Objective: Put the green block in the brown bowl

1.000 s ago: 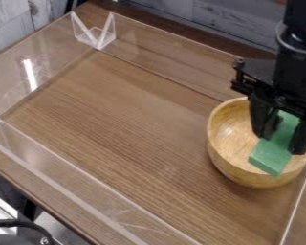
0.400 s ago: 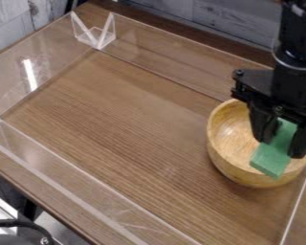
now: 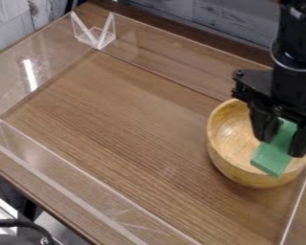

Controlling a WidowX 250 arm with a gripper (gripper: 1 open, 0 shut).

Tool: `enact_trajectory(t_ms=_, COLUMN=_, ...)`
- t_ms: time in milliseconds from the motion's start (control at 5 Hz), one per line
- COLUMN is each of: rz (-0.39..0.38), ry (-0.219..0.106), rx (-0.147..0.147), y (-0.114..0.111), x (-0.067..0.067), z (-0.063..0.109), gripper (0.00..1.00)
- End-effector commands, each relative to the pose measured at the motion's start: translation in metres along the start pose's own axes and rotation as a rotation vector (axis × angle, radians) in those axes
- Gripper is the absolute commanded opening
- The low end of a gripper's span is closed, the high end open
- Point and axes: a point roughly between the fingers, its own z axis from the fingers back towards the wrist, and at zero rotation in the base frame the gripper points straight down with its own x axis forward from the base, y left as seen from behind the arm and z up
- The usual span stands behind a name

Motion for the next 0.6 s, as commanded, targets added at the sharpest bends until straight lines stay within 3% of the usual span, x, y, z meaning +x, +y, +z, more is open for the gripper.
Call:
enact_trajectory(t_ms=0, rz=0.01, ry=-0.039, rx=-0.01, y=0.0022, x=0.0073, z=0.0057, gripper=0.0)
enact_trajectory(t_ms=400, rz=0.018, ry=-0.041, rx=-0.012, y=0.006, x=0.0084, z=0.0019, gripper=0.0)
